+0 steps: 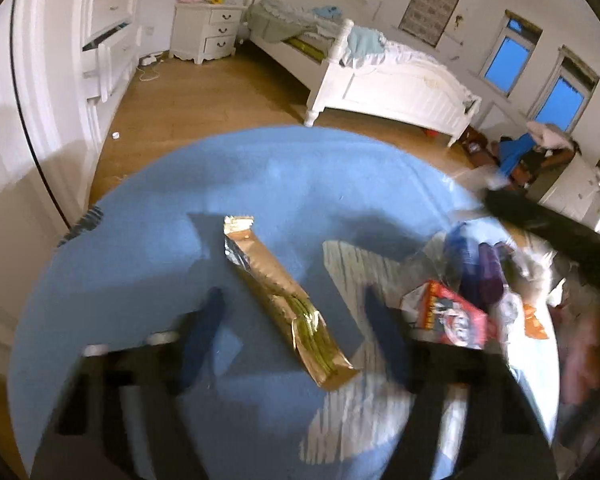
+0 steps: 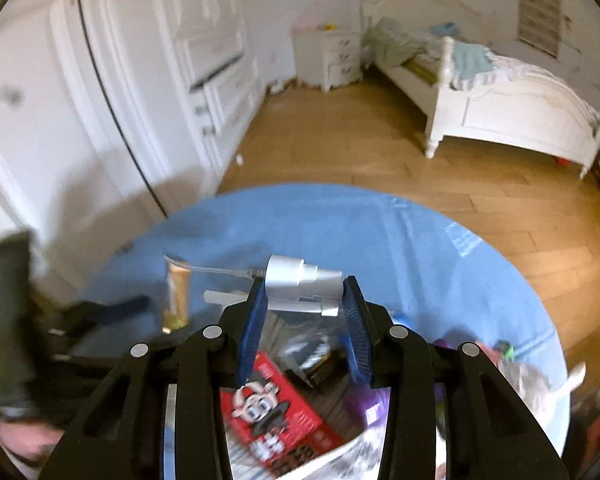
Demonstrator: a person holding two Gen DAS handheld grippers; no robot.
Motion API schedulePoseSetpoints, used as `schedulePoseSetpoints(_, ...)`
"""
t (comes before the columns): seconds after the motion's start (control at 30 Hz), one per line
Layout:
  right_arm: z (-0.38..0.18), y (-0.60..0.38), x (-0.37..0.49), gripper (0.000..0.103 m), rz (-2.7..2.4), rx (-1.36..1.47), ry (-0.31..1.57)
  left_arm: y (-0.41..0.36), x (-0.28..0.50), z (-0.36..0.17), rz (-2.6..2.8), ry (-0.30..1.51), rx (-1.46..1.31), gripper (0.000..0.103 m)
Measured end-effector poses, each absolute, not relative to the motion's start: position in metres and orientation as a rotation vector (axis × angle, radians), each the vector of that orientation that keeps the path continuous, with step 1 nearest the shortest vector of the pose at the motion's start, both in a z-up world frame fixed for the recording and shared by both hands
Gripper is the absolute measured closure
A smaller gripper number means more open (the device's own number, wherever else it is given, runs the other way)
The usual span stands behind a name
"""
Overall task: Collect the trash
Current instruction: 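Grasp the white plastic nozzle with the right tool while the left grasps the gold wrapper, then carry both items over the black bin and open both tools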
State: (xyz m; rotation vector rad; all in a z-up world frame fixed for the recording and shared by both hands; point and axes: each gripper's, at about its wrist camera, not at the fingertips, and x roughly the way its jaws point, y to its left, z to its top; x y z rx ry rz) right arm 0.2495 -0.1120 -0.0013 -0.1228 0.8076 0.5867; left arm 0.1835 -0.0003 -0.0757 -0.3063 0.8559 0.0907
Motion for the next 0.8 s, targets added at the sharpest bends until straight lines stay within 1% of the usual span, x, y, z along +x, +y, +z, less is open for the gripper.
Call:
schedulePoseSetpoints(0.03,0.003,-0.120,0.244,0.064,0.592,-0.095,0.796,-0.002,0.184,-0.078,0.120,0.854,-0.265,0.067)
schedulePoseSetpoints(0.07,0.008,-0.130,0.237,0.064,0.601,-0.063,0.779,-0.002,0.185,-0.078,0.141,0.847,-0.237,0.077)
schedulePoseSetpoints(0.1,0.013,-0.139,0.229,0.064,0.609,-0.035,0.760,0.000,0.185,-0.078,0.153,0.849,-0.235,0.080)
schedulePoseSetpoints(0.13,0.018,-0.149,0.223,0.064,0.615,-0.010,0.746,0.004,0.185,-0.077,0.165,0.851,-0.236,0.093)
schedulePoseSetpoints(0.17,0.021,-0.157,0.217,0.064,0.624,0.014,0.735,0.008,0.185,-0.077,0.183,0.854,-0.233,0.102)
schedulePoseSetpoints(0.23,0.026,-0.175,0.207,0.064,0.641,0.066,0.719,0.020,0.181,-0.077,0.154,0.845,-0.302,0.102)
schedulePoseSetpoints(0.33,0.031,-0.210,0.193,0.064,0.669,0.158,0.695,0.022,0.164,-0.066,0.131,0.805,-0.326,0.102)
schedulePoseSetpoints(0.47,0.026,-0.257,0.179,0.064,0.658,0.281,0.672,0.001,0.148,-0.037,0.052,0.743,-0.335,0.102)
schedulePoseSetpoints(0.57,0.019,-0.296,0.167,0.064,0.620,0.359,0.660,-0.032,0.145,-0.009,-0.029,0.709,-0.326,0.102)
schedulePoseSetpoints(0.67,0.011,-0.344,0.156,0.064,0.560,0.435,0.640,-0.083,0.153,0.014,-0.146,0.687,-0.303,0.102)
schedulePoseSetpoints(0.8,-0.001,-0.411,0.143,0.064,0.442,0.531,0.600,-0.158,0.166,0.020,-0.312,0.702,-0.275,0.102)
